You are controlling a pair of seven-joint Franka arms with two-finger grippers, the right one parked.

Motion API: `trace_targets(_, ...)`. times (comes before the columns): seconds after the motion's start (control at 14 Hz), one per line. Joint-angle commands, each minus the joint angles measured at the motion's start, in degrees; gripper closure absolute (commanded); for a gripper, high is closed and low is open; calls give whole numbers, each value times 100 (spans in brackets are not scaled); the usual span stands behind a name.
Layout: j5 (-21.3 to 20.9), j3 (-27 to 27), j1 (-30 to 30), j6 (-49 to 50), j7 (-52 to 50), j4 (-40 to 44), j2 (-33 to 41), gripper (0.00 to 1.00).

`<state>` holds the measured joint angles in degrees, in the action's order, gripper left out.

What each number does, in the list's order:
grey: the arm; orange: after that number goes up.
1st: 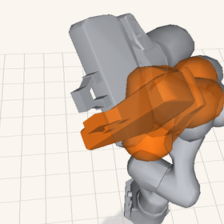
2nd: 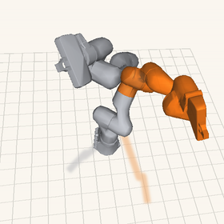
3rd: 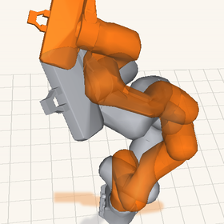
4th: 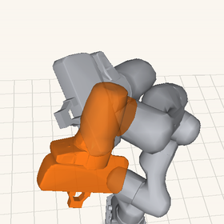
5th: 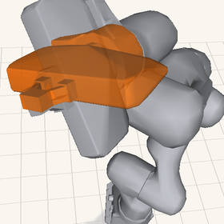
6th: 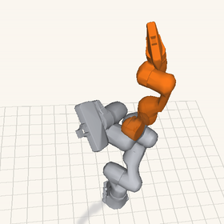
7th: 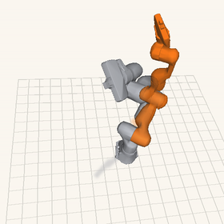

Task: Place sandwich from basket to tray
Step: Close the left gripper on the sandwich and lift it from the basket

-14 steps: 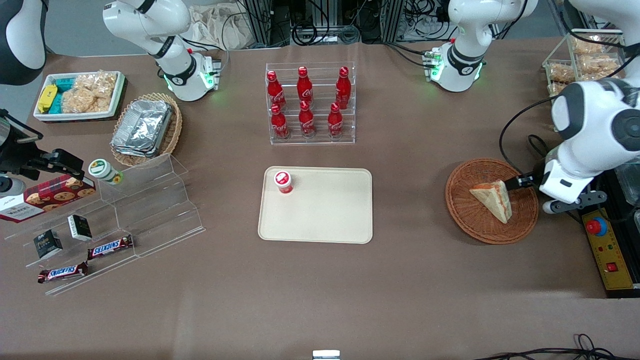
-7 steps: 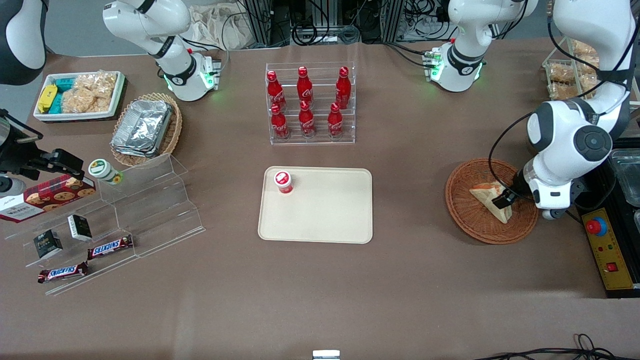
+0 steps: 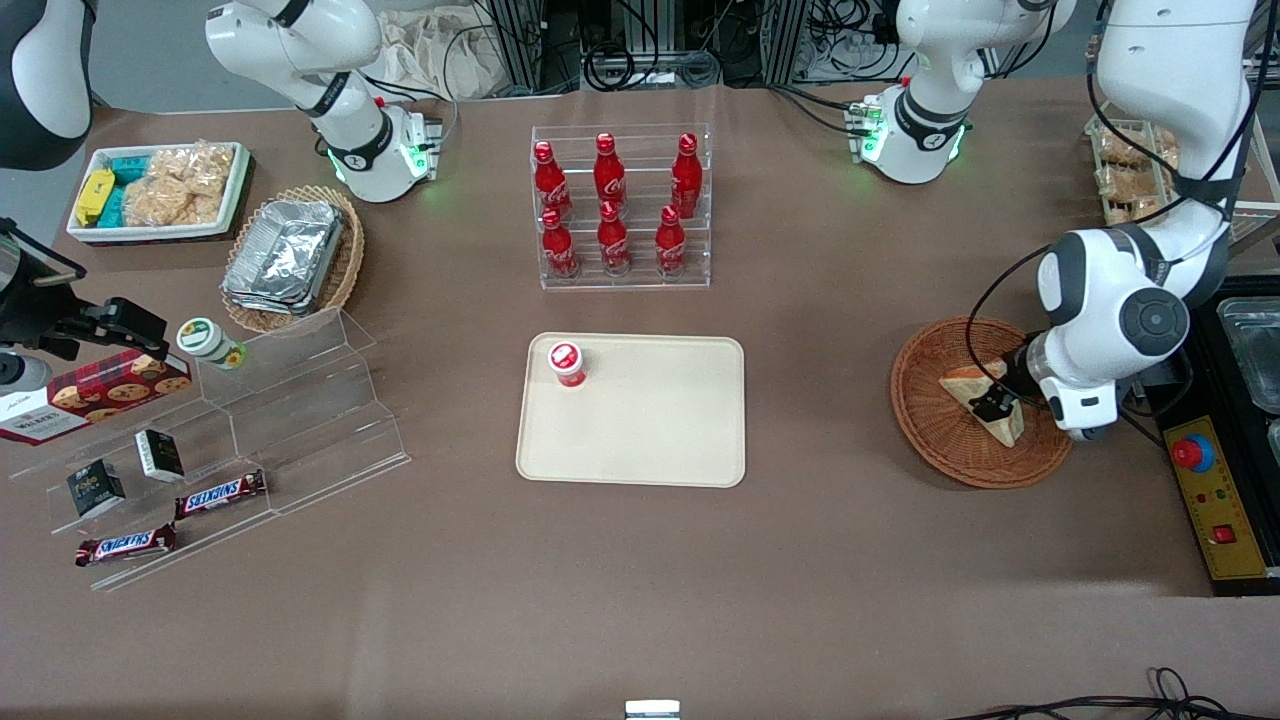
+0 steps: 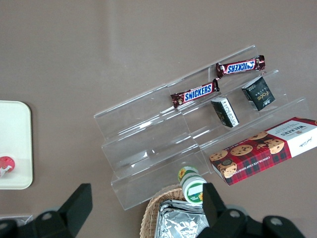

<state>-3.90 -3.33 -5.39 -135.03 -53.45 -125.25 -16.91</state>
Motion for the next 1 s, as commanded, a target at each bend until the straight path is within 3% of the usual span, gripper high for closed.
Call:
trace_targets(0.0, 30, -10, 3, -76, -121, 27, -120, 51)
trace_targets(0.07, 21, -10, 3, -24, -78, 18, -42, 100)
trace_targets(0.29, -5, -28, 3, 369, 45, 429, 64, 100)
trace_targets(0.57, 3, -404, 99, 2573, 791, 1860, 231, 100)
trace_targets(0.93, 65, -2204, 108, 4053, 915, 3356, 250, 100)
